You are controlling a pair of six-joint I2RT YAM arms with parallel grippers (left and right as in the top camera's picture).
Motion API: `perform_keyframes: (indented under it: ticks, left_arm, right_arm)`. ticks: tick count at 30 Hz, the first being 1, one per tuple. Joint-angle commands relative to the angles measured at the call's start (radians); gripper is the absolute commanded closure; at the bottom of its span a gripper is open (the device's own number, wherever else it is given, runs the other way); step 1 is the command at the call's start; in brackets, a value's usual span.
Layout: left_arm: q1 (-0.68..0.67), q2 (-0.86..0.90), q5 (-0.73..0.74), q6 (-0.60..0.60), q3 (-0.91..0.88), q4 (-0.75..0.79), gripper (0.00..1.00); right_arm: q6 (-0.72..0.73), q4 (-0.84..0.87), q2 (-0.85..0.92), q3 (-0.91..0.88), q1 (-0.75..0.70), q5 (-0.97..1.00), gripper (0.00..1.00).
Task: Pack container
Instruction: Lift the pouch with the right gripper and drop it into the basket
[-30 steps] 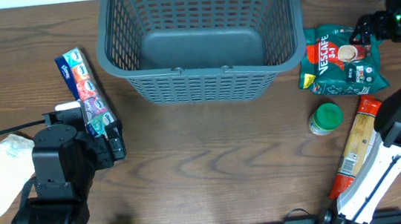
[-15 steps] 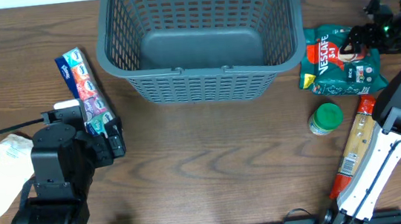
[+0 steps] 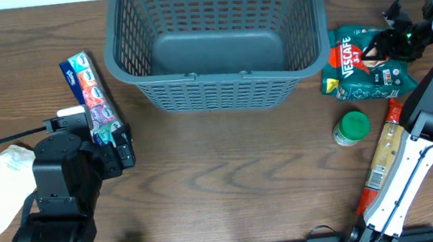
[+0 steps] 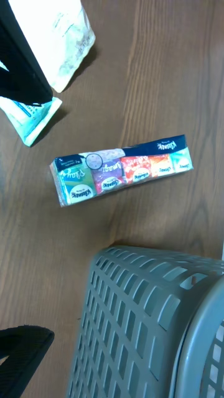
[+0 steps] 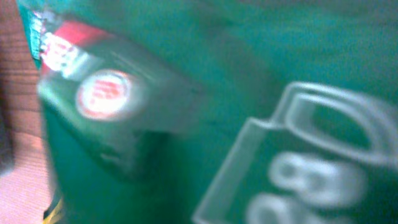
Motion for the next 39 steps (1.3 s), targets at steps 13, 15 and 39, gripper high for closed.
perform_keyframes:
  ticks: [13,15,39]
  left_arm:
    - [-0.003,0.001,-0.012,-0.008,0.021,0.000,0.01]
    - [-0.003,0.001,-0.013,-0.008,0.021,0.000,0.01]
    - [-0.003,0.001,-0.012,-0.005,0.021,0.000,0.01]
  right_arm:
    - [0.104,-0.051,0.006,0.005,0.015,0.008,0.99]
    - [0.146,-0.063,-0.040,0.015,0.015,0.012,0.99]
    - [0.204,0.201,-0.945,0.016,0.388,0.182,0.99]
